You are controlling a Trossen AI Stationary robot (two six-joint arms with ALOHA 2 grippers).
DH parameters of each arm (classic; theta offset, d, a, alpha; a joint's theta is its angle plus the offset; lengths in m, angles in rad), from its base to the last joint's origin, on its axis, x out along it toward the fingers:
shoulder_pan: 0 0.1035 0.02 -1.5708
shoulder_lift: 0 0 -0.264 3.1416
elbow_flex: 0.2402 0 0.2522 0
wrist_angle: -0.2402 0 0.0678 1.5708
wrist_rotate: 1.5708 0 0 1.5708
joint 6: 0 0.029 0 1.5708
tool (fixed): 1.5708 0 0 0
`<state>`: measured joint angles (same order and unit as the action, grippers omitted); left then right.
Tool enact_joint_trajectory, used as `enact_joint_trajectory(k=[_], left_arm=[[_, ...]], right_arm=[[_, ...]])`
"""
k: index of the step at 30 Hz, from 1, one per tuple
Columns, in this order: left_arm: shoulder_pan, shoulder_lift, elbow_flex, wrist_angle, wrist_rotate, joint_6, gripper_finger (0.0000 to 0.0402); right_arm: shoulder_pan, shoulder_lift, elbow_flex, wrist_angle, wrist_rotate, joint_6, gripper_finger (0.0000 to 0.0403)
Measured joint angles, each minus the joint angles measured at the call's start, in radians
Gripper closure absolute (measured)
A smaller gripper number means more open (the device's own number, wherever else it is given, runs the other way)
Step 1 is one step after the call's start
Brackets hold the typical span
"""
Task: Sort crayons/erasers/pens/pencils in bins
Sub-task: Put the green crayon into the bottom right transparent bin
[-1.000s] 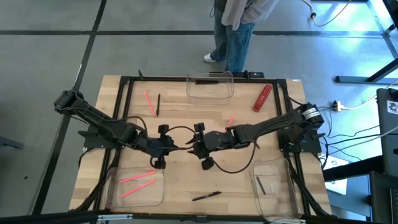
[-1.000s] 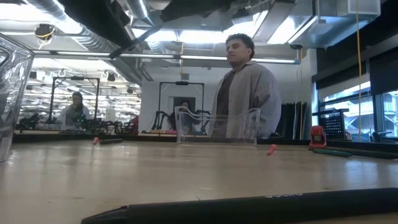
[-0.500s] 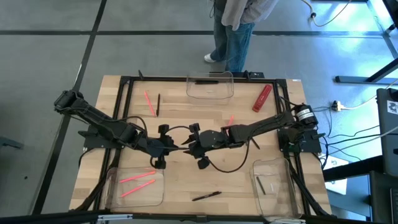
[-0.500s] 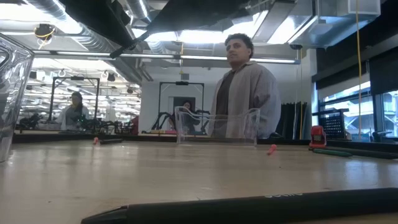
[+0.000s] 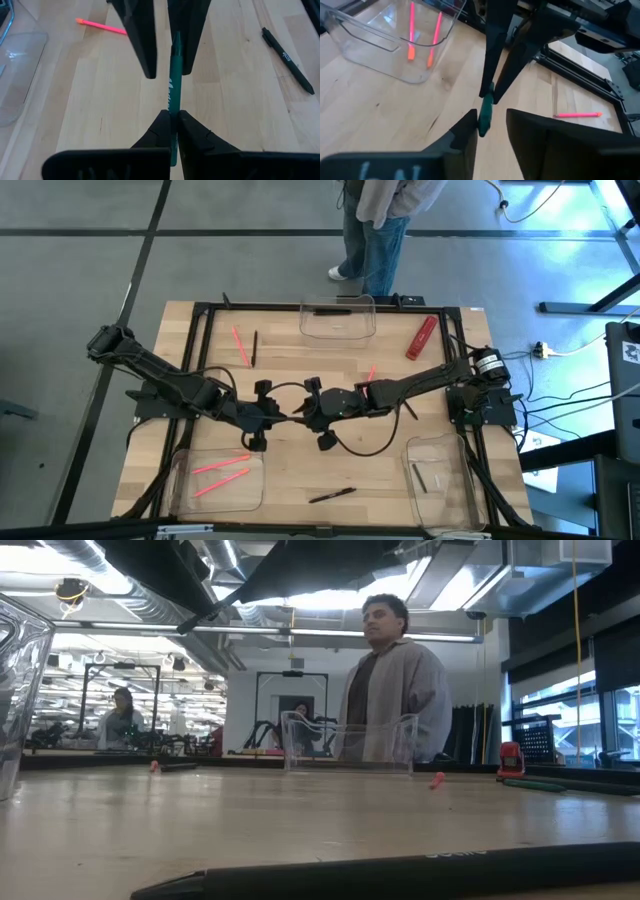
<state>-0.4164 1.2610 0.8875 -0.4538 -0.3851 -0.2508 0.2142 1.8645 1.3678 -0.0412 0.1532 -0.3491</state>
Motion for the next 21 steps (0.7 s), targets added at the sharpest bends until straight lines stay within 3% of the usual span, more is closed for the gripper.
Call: enact_joint_trajectory(k=[10, 21], left_arm=[[0.000, 0.000, 0.000, -0.001, 0.001, -0.001, 0.0399], [0.009, 0.000, 0.000, -0.002, 0.005, -0.008, 0.0387]], right_arm=[[-0.003, 0.000, 0.000, 0.001, -0.036, 0.000, 0.0360], [-0.003, -0.001, 0.000, 0.001, -0.039, -0.001, 0.0366]])
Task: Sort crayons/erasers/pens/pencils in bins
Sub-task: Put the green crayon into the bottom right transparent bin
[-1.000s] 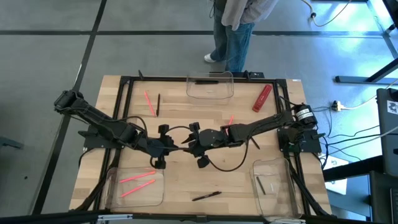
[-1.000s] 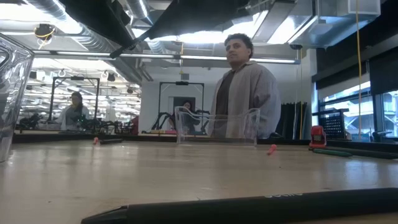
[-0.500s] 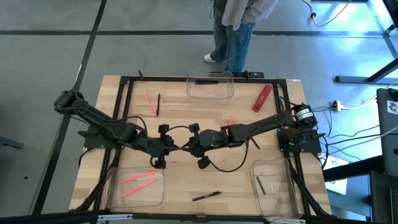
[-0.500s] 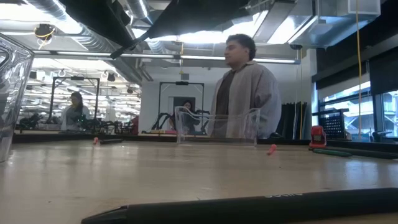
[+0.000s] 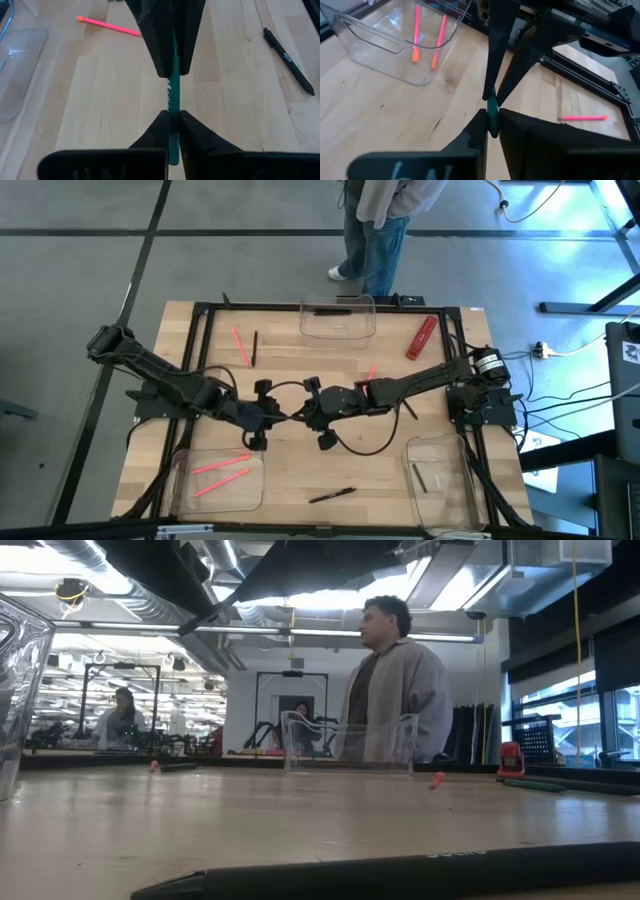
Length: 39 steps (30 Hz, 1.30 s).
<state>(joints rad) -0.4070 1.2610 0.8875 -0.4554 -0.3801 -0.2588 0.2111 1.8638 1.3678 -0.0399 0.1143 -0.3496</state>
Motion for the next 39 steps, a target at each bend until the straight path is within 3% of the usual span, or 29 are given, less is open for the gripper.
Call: enact_joint_trajectory(k=[12, 21, 31, 39], left_arm=[[0.025, 0.000, 0.000, 0.000, -0.010, 0.003, 0.0304], [0.020, 0.000, 0.000, 0.002, 0.082, -0.001, 0.0297], [-0.032, -0.032, 0.000, -0.006, 0.082, -0.026, 0.0296], [-0.095, -0.083, 0.000, -0.008, 0.080, -0.046, 0.0296]], right_arm=[[-0.001, 0.000, 0.000, -0.004, 0.000, 0.001, 0.0366], [0.002, 0.000, 0.005, -0.041, 0.023, 0.023, 0.0366], [0.021, 0.000, 0.128, -0.314, 0.099, 0.127, 0.0366], [0.083, 0.000, 0.351, -0.759, 0.084, 0.402, 0.0366]])
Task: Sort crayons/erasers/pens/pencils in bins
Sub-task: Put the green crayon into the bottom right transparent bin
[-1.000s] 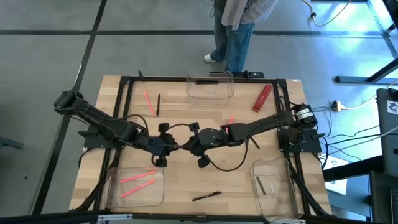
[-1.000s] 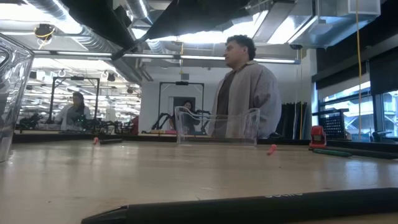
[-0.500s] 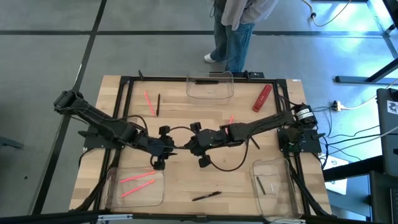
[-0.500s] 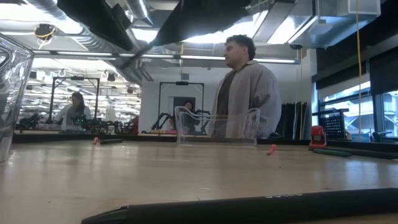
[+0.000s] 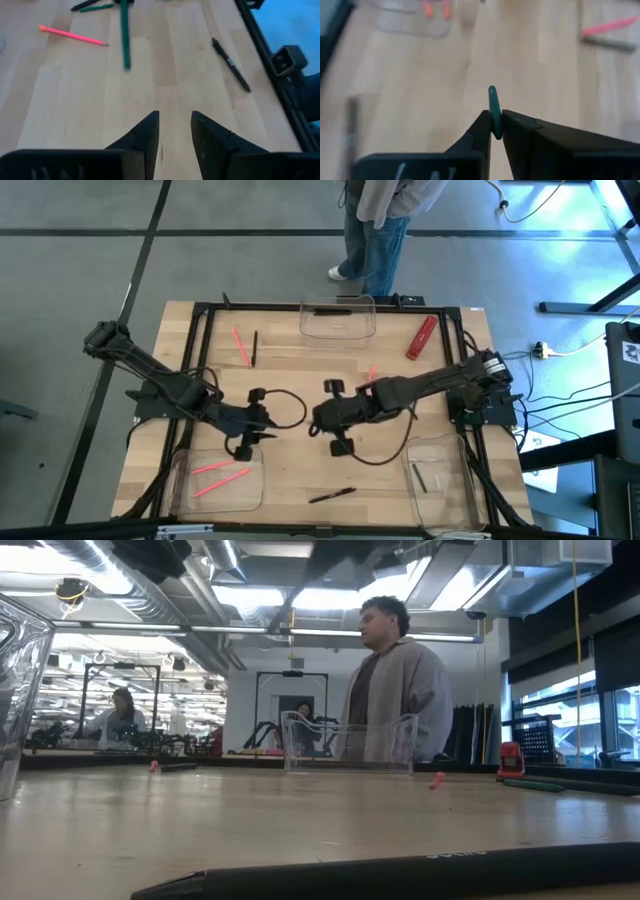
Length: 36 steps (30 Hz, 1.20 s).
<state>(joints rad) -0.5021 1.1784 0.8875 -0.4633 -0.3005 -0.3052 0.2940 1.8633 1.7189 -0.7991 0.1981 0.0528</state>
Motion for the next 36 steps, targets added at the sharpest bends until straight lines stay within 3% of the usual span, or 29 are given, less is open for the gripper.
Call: enact_joint_trajectory(k=[8, 20, 28, 36], left_arm=[[-0.061, -0.003, 0.000, 0.002, -0.044, 0.053, 0.0296], [-0.122, -0.003, 0.000, 0.010, -0.097, 0.054, 0.0296], [-0.142, -0.003, 0.000, 0.033, -0.103, 0.054, 0.0296], [-0.142, -0.003, 0.000, 0.057, -0.103, 0.064, 0.0296]], right_arm=[[0.092, 0.000, 0.182, -0.372, -0.174, 0.407, 0.0366], [0.242, 0.000, 0.200, -0.763, -0.419, 0.954, 0.0366], [0.332, -0.001, 0.168, -0.775, -0.567, 1.189, 0.0366], [0.406, -0.002, 0.043, -0.770, -0.600, 1.230, 0.0366]])
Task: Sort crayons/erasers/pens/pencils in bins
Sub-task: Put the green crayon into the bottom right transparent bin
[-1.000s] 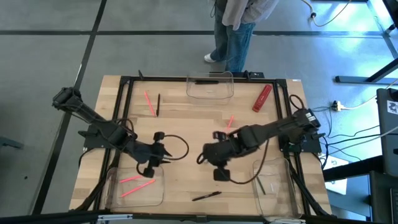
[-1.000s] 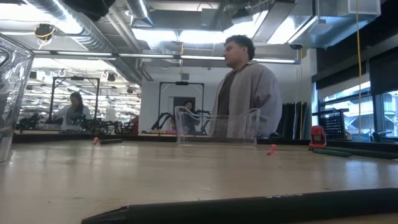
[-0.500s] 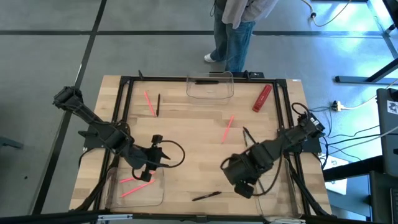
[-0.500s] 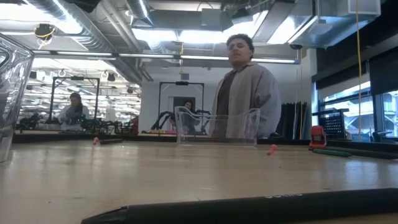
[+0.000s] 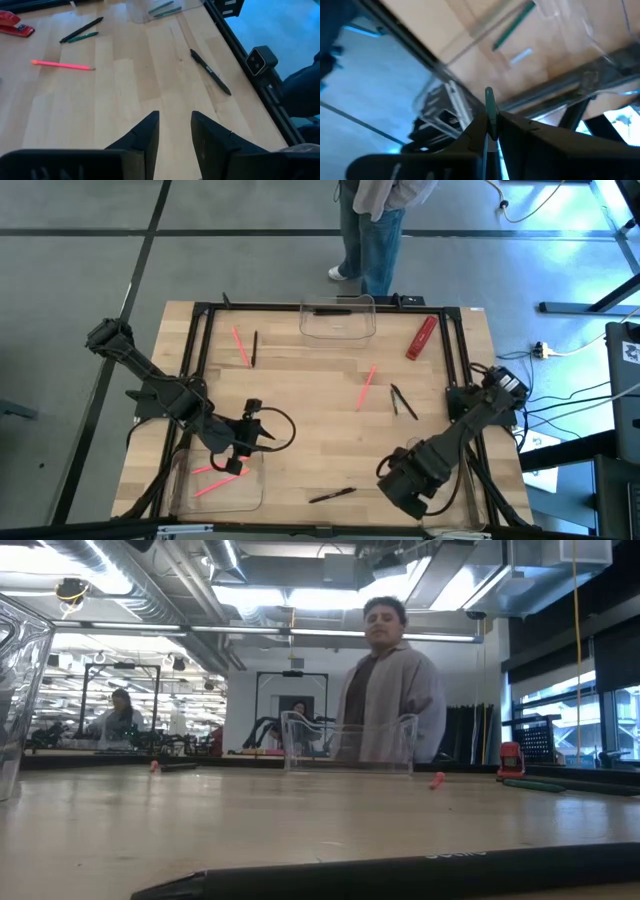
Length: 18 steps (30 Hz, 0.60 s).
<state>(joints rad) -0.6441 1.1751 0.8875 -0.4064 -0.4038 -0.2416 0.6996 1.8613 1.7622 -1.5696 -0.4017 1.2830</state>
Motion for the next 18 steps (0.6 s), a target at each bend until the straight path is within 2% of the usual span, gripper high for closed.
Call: enact_joint_trajectory(k=[10, 18], left_arm=[[0.000, 0.000, 0.000, 0.006, -0.002, 0.016, 0.0296], [0.004, 0.000, 0.000, 0.007, -0.008, 0.016, 0.0296]], right_arm=[[0.013, -0.014, -0.213, 0.018, -0.124, -0.012, 0.0366], [0.012, -0.014, -0.330, 0.181, -0.142, -0.088, 0.0366]])
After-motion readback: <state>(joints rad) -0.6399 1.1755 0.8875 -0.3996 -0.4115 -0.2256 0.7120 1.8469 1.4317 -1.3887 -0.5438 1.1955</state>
